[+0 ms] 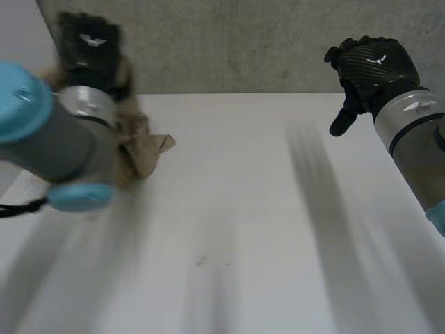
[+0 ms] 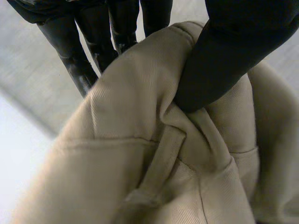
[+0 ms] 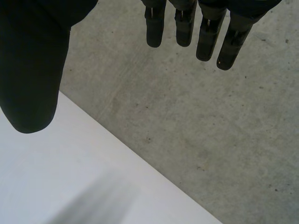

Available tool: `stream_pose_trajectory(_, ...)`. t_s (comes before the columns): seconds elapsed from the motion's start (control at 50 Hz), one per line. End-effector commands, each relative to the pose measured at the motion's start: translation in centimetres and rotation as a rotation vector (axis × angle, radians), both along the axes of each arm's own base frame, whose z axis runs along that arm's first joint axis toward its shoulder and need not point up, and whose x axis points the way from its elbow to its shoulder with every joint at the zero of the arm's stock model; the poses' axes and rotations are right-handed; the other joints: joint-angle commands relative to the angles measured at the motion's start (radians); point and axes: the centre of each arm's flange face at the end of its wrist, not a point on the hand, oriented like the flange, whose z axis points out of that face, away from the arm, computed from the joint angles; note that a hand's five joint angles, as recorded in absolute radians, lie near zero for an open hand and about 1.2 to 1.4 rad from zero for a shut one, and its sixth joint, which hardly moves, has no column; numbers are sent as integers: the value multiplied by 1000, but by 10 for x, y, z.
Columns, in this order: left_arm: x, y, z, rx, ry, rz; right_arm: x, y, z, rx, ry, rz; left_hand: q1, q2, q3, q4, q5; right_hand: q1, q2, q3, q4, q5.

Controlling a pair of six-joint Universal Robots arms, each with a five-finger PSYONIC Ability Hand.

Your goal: Fold the shorts.

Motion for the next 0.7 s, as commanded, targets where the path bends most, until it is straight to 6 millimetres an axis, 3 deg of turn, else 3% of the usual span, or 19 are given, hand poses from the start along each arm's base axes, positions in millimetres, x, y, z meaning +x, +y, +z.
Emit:
stream_pose_trajectory(0.02, -105, 79, -75, 142, -59, -341, -4, -3, 4, -12, -4, -14, 285, 200, 198, 203, 273, -32, -49, -35, -57, -70)
stream_pose_trajectory(0.06, -129, 103, -105, 182, -103, -411, -5, -2, 7, -21, -7, -16, 285, 200, 198, 203, 273, -32, -49, -35, -57, -70)
stream_pose_trajectory(0.14, -153, 136, -139, 224, -155, -503, -7, 1, 14, -44, 0, -16, 285, 200, 198, 203, 273, -32, -49, -35, -57, -70)
stream_pose_trajectory(0.22, -168, 164, -151, 230, -167, -585, -8, 0, 16, -61, 18, -23, 285, 200, 198, 203, 273, -32, -49, -35, -57, -70)
stream_pose_trajectory(0.26, -172, 172, -152, 222, -168, -617, -8, -1, 17, -73, 24, -24, -12, -97, -99, -94, -24, -32, -49, -35, -57, -70)
stream_pose_trajectory(0.28, -174, 178, -152, 217, -174, -637, -9, -2, 17, -81, 29, -29, -555, -640, -642, -636, -567, -32, -49, -35, -57, -70)
stream_pose_trajectory(0.32, -173, 180, -153, 219, -185, -641, -10, -4, 18, -89, 31, -35, -937, -1022, -1024, -1019, -949, -32, -49, -35, -57, -70)
stream_pose_trajectory(0.42, -164, 177, -138, 212, -176, -621, -16, -9, 20, -96, 32, -54, -937, -1022, -1024, -1019, -949, -32, -49, -35, -57, -70)
stream_pose_trajectory(0.5, -137, 144, -124, 220, -163, -527, -16, -10, 20, -101, 30, -57, -924, -1009, -1011, -1006, -936, -32, -49, -35, -57, -70)
stream_pose_trajectory(0.56, -112, 130, -95, 197, -127, -469, -16, -9, 19, -98, 32, -53, -924, -1009, -1011, -1006, -936, -32, -49, -35, -57, -70)
stream_pose_trajectory(0.7, -67, 120, -37, 122, -26, -391, -13, -10, 19, -91, 37, -36, -933, -1018, -1020, -1015, -945, -32, -49, -35, -57, -70)
